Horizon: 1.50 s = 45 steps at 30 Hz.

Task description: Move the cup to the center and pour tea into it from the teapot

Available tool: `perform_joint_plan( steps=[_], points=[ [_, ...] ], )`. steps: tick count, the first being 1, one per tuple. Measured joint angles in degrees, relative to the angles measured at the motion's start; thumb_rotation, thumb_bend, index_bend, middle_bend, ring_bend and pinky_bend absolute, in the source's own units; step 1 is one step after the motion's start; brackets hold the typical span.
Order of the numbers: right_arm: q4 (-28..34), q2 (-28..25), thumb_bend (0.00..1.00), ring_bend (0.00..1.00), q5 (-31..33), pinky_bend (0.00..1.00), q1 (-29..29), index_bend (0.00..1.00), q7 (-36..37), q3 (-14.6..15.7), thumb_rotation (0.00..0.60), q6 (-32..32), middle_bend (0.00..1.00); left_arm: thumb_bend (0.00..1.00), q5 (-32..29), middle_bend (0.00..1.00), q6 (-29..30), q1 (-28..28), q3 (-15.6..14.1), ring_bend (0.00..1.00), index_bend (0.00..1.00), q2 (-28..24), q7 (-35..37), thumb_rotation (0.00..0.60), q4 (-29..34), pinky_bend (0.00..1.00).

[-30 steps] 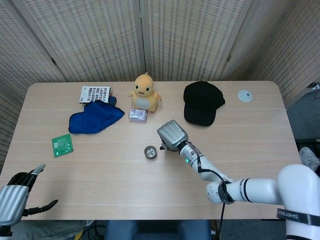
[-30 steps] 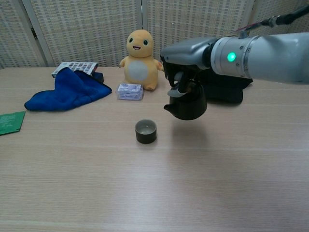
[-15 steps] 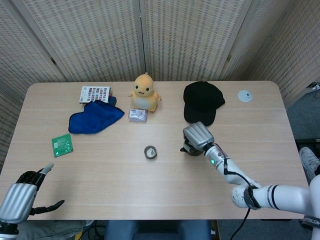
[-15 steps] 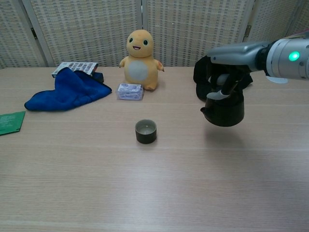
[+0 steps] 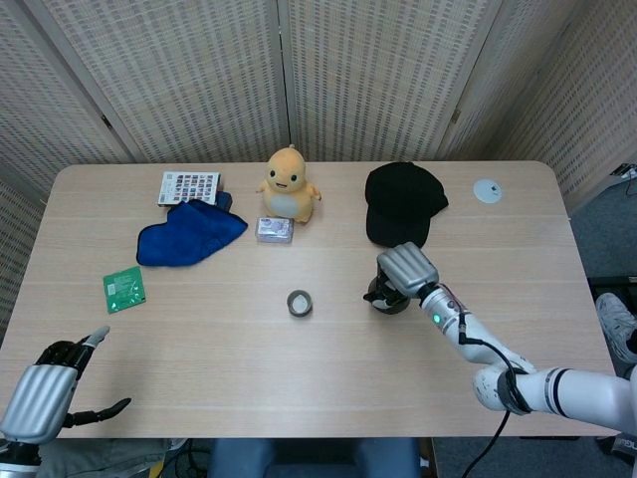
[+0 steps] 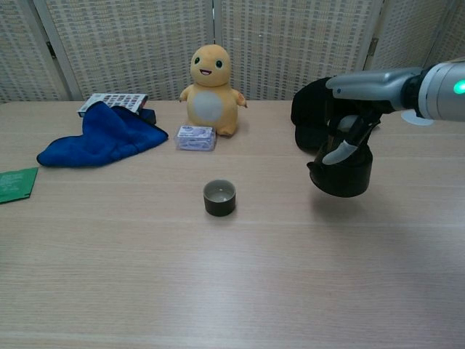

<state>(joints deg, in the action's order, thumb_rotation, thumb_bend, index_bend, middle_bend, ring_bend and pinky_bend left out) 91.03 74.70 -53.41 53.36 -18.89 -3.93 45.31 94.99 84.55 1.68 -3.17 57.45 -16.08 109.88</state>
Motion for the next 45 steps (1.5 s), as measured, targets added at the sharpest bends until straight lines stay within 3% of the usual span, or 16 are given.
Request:
perform_joint_plan(
  steps=[9,31,45],
  points=[
    [-2.55,1.47,0.00,0.97,-0.59,0.54,-0.43,1.00,-2.52,1.30,0.441,-0.20,0.96,0.07,-0.78,0.22,-1.01,0.62,0.13,0.30,0.09,0.73,0.26,0.252,-0.62,0.20],
    [-7.58,5.75,0.00,0.85,-0.63,0.38,-1.85,1.00,-5.20,2.41,0.442,-1.08,0.90,0.07,-1.41,0.22,-1.43,1.19,0.15,0.30,0.09,0.95,0.24,0.251,-0.96,0.20],
    [-8.80,6.95,0.00,0.76,1.18,0.31,-1.80,0.93,-7.81,2.98,0.443,-2.06,0.84,0.07,-1.58,0.22,-1.69,1.38,-0.07,0.30,0.09,1.00,0.26,0.254,-1.12,0.20]
  ],
)
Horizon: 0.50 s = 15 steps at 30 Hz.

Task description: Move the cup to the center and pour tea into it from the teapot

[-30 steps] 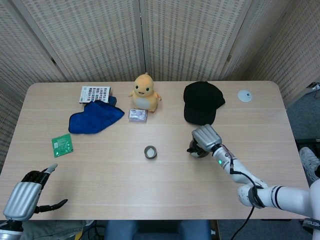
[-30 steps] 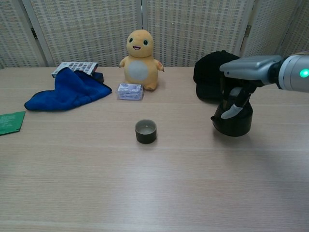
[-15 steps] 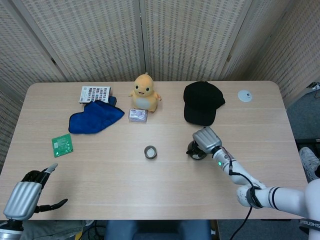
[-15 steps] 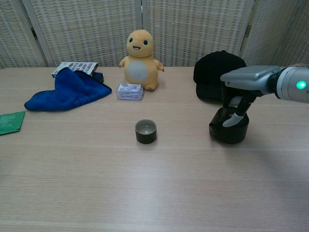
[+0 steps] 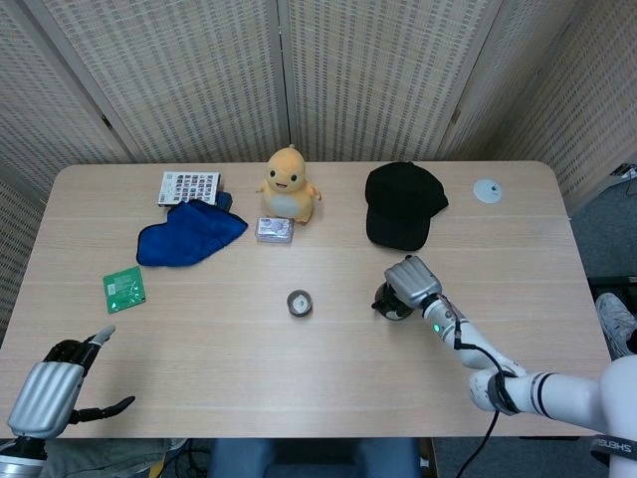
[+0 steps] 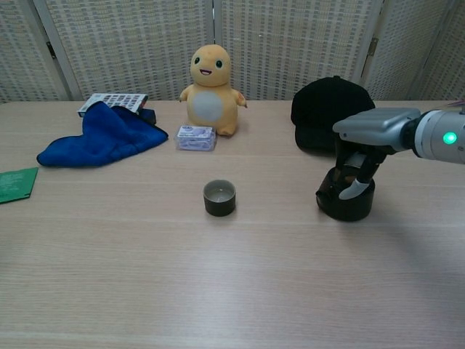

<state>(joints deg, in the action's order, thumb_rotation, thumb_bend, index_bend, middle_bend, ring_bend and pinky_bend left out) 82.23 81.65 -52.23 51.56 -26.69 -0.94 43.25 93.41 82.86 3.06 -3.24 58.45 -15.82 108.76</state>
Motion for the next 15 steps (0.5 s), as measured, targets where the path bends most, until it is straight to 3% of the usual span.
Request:
perform_joint_plan(
  steps=[7,15],
  points=[
    [0.47,-0.30,0.00,0.52,1.49,0.26,0.17,0.79,-0.83,-0.05,0.443,-0.28,0.64,0.07,-0.16,0.22,0.11,-0.04,-0.05,0.30,0.09,0.09,0.12,0.251,-0.16,0.20],
    [2.14,-1.30,0.00,0.27,1.30,0.22,-0.12,0.43,-0.19,-0.73,0.444,0.61,0.37,0.07,-0.18,0.22,0.62,-0.24,-0.05,0.30,0.09,-0.01,0.54,0.250,-0.37,0.20]
  ],
)
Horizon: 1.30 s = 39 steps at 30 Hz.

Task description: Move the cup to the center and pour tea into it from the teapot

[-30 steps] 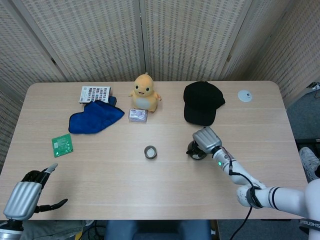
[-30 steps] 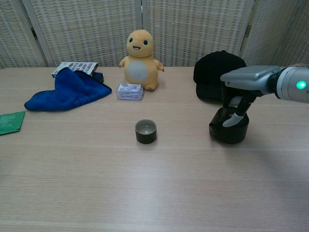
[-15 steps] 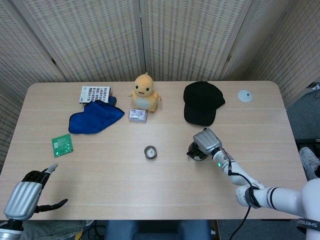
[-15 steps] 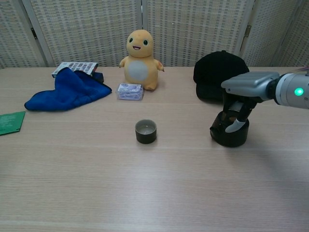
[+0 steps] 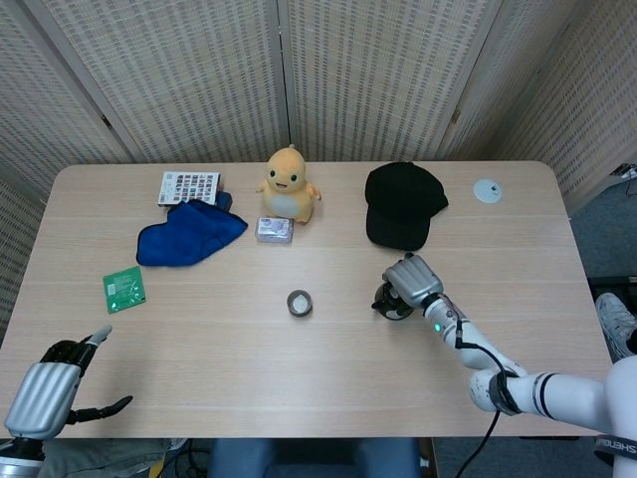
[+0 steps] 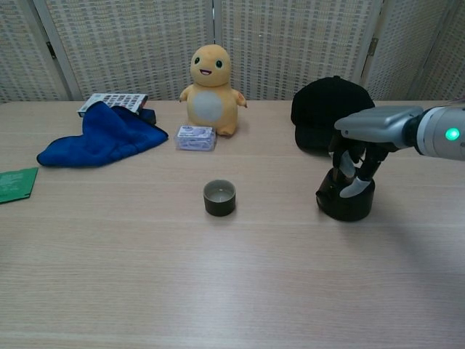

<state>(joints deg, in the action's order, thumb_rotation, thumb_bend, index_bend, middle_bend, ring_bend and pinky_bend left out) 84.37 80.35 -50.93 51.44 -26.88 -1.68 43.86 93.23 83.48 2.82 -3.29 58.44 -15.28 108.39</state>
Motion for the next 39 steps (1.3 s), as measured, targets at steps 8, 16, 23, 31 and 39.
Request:
perform_joint_plan(
  steps=[8,16,23,31,39],
  points=[
    [2.38,-1.40,0.00,0.10,-1.11,0.13,-0.83,0.18,1.50,-0.98,0.449,1.74,0.17,0.07,0.20,0.22,0.45,-0.14,-0.02,0.30,0.09,-0.08,0.58,0.251,-0.29,0.20],
    [3.96,-3.22,0.00,0.06,-3.03,0.08,-2.44,0.14,1.65,-1.60,0.481,6.23,0.14,0.07,-0.12,0.22,0.59,0.09,0.47,0.30,0.09,-0.02,1.31,0.252,-0.82,0.20],
    [7.22,-6.85,0.00,0.06,-5.70,0.08,-7.11,0.14,2.94,-2.03,0.489,14.55,0.14,0.07,-1.03,0.22,1.12,0.20,1.25,0.30,0.09,-0.09,2.33,0.251,-1.55,0.20],
    [12.94,-13.87,0.00,0.06,-12.21,0.08,-16.46,0.14,7.32,-0.15,0.492,25.01,0.14,0.07,-2.72,0.22,2.29,-0.03,2.40,0.30,0.09,0.51,3.51,0.249,-2.10,0.20],
    [16.43,-20.00,0.00,0.06,-20.31,0.08,-26.35,0.14,12.73,3.66,0.600,34.40,0.14,0.07,-3.84,0.22,4.40,-0.84,3.38,0.30,0.09,2.27,4.24,0.318,-3.03,0.18]
  ],
)
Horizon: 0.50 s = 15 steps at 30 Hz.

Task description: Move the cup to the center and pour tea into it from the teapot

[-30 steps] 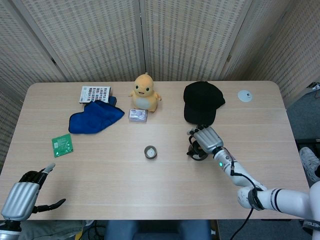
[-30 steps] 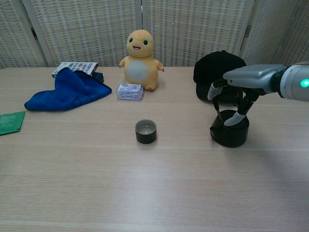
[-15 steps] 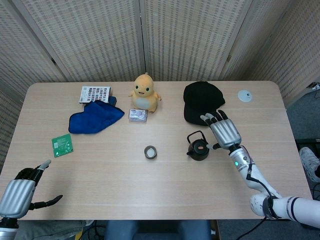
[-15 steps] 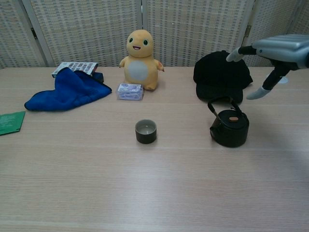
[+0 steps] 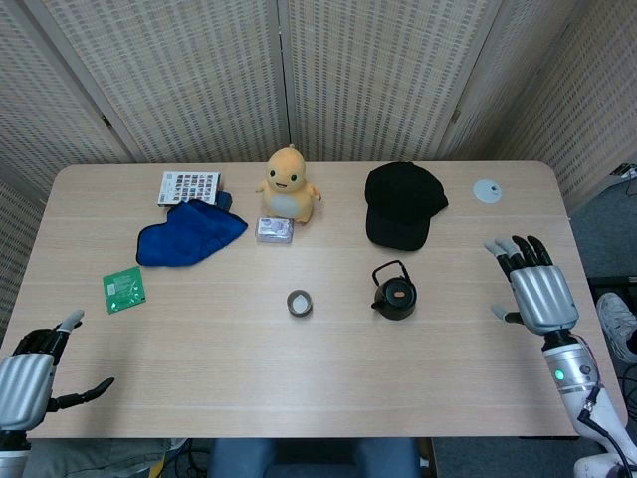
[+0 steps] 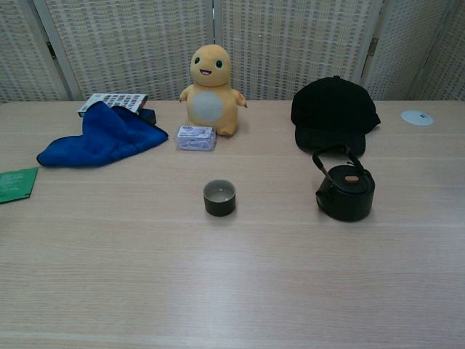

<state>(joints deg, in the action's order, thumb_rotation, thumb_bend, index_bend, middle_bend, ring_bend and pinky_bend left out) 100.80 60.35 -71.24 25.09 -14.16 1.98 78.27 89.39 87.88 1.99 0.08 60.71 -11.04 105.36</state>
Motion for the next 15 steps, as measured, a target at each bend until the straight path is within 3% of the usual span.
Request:
perform_joint_plan(
  steps=[7,12,15],
  points=[
    [0.47,-2.53,0.00,0.06,-6.86,0.08,-8.43,0.14,3.87,3.20,0.600,7.55,0.15,0.07,0.46,0.22,1.83,-0.52,0.54,0.30,0.09,1.61,-0.91,0.387,-0.78,0.18],
    [-0.49,-2.53,0.00,0.06,-10.93,0.08,-12.43,0.14,5.97,4.72,0.600,10.44,0.15,0.07,1.25,0.22,1.97,-0.68,0.22,0.30,0.09,2.46,-1.91,0.521,-1.00,0.17],
    [-1.15,-1.92,0.00,0.06,-12.81,0.08,-13.71,0.14,6.65,5.29,0.600,10.97,0.15,0.07,1.95,0.22,2.07,-0.73,-0.04,0.30,0.09,3.05,-2.34,0.538,-1.18,0.17]
  ],
)
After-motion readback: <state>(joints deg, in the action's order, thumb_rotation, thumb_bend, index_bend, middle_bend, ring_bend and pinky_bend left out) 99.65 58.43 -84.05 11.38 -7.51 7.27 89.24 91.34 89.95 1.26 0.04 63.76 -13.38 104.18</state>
